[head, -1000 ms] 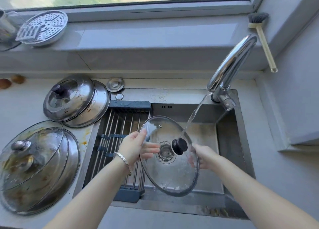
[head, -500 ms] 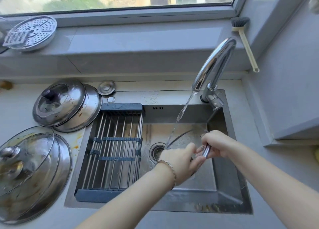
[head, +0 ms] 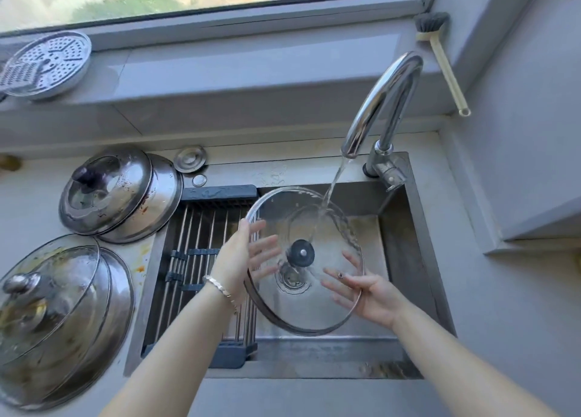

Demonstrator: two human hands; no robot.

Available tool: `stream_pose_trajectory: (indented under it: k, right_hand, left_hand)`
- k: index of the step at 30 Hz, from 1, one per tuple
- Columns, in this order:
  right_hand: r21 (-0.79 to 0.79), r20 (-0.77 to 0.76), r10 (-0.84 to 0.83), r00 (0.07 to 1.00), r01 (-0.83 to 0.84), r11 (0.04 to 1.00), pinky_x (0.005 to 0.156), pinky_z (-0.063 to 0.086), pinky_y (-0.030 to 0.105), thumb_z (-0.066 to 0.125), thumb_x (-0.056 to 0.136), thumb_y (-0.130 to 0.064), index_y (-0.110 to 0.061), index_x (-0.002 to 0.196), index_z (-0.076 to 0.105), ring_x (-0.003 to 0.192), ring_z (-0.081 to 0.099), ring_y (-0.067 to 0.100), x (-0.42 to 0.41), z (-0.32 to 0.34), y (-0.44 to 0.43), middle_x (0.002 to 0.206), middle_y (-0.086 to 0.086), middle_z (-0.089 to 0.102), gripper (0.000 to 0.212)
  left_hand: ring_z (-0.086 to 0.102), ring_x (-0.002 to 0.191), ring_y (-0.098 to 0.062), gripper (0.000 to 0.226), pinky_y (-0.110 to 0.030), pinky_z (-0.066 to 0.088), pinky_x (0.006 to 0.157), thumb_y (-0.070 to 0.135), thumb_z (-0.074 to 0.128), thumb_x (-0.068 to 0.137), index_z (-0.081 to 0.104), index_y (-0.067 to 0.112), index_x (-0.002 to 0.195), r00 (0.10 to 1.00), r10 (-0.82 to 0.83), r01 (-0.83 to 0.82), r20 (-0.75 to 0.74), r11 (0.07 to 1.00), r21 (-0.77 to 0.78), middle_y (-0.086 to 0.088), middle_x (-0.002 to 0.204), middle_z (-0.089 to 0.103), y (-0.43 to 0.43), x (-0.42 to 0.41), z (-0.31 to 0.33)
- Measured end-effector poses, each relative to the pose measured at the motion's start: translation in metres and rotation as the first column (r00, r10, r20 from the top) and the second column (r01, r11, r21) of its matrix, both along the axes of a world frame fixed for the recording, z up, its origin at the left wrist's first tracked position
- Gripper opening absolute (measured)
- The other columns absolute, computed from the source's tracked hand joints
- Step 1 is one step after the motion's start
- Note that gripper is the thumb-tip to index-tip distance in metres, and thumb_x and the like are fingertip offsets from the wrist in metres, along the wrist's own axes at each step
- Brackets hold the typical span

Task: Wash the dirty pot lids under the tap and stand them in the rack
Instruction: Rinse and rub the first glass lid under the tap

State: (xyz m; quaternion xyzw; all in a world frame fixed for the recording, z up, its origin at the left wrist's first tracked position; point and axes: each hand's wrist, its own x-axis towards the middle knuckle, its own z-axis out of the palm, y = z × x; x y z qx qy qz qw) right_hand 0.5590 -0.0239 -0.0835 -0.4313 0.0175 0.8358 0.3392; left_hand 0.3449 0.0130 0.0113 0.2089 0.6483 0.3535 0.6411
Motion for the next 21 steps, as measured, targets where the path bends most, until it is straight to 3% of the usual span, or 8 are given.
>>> stream_pose_trajectory:
  k: [3,5,7,11,15,18,19,21]
  right_hand:
    - [0.104,-0.061,-0.087,0.994,0.094,0.990,0.065,0.059,0.043,0.079,0.042,0.010,-0.030,0.093,0.072,0.087,0.069,0.038,-0.009,0.002,0.011,0.103,0.019,0.070,0.066]
    - [0.203,0.030,-0.089,0.996,0.081,0.976,0.061,0.059,0.040,0.070,0.050,0.007,-0.030,0.095,0.070,0.083,0.070,0.037,-0.004,0.013,0.024,0.098,0.018,0.071,0.058]
    - [0.310,0.204,-0.036,0.978,-0.030,0.950,0.057,0.059,0.035,0.057,0.069,0.011,-0.028,0.108,0.061,0.079,0.071,0.034,0.008,0.033,0.039,0.092,0.017,0.072,0.055]
    - [0.482,0.585,0.010,0.811,-0.357,0.800,0.057,0.058,0.032,0.049,0.089,0.007,-0.027,0.114,0.055,0.073,0.072,0.028,0.023,0.081,0.058,0.087,0.012,0.074,0.042]
    - [0.432,0.814,0.026,0.580,-0.636,0.640,0.055,0.056,0.031,0.055,0.091,-0.007,-0.028,0.113,0.054,0.070,0.071,0.022,0.022,0.117,0.067,0.088,0.009,0.071,0.030]
    - [0.308,0.918,0.018,0.395,-0.742,0.595,0.062,0.054,0.035,0.053,0.092,-0.018,-0.023,0.108,0.052,0.066,0.071,0.024,0.021,0.123,0.072,0.083,0.008,0.070,0.017]
    - [0.284,0.921,0.033,0.388,-0.728,0.624,0.065,0.055,0.039,0.052,0.092,-0.020,-0.020,0.104,0.053,0.064,0.071,0.025,0.022,0.121,0.073,0.081,0.010,0.071,0.012]
    - [0.247,0.876,0.106,0.471,-0.625,0.741,0.064,0.056,0.040,0.050,0.094,-0.020,-0.014,0.099,0.053,0.062,0.070,0.029,0.029,0.108,0.074,0.080,0.015,0.071,0.008]
  left_hand:
    - [0.064,0.091,-0.023,0.040,-0.043,0.053,0.082,0.046,0.027,0.098,0.060,0.024,0.098,0.992,0.014,-0.010,-0.124,0.999,0.033,-0.009,0.098,0.066,0.010,-0.009,0.005]
    - [0.064,0.083,-0.021,0.038,-0.039,0.053,0.075,0.046,0.029,0.097,0.060,0.025,0.092,0.988,0.065,-0.060,-0.139,0.997,0.038,-0.009,0.093,0.066,0.014,-0.015,0.000]
    - [0.063,0.080,-0.020,0.037,-0.038,0.051,0.073,0.046,0.030,0.097,0.058,0.023,0.093,0.991,0.127,-0.127,-0.048,0.992,-0.002,-0.009,0.092,0.065,0.013,-0.016,-0.013]
    - [0.059,0.078,-0.023,0.037,-0.040,0.049,0.073,0.047,0.030,0.096,0.055,0.020,0.093,0.936,0.283,-0.242,0.210,0.950,-0.198,-0.011,0.086,0.061,0.003,0.002,-0.047]
    - [0.056,0.070,-0.023,0.047,-0.037,0.050,0.067,0.055,0.027,0.094,0.053,0.016,0.090,0.880,0.365,-0.236,0.302,0.891,-0.387,-0.011,0.079,0.056,-0.006,0.029,-0.071]
    - [0.052,0.065,-0.017,0.054,-0.028,0.046,0.054,0.058,0.025,0.093,0.053,0.013,0.083,0.902,0.278,-0.121,0.330,0.897,-0.424,-0.006,0.075,0.054,-0.013,0.041,-0.078]
    - [0.048,0.057,-0.014,0.049,-0.023,0.041,0.049,0.053,0.028,0.095,0.049,0.013,0.077,0.913,0.238,-0.088,0.332,0.908,-0.409,-0.003,0.066,0.049,-0.014,0.041,-0.074]
    - [0.049,0.044,-0.010,0.033,-0.017,0.039,0.036,0.032,0.037,0.098,0.046,0.011,0.074,0.953,0.167,-0.066,0.253,0.929,-0.363,-0.001,0.052,0.049,-0.015,0.034,-0.069]
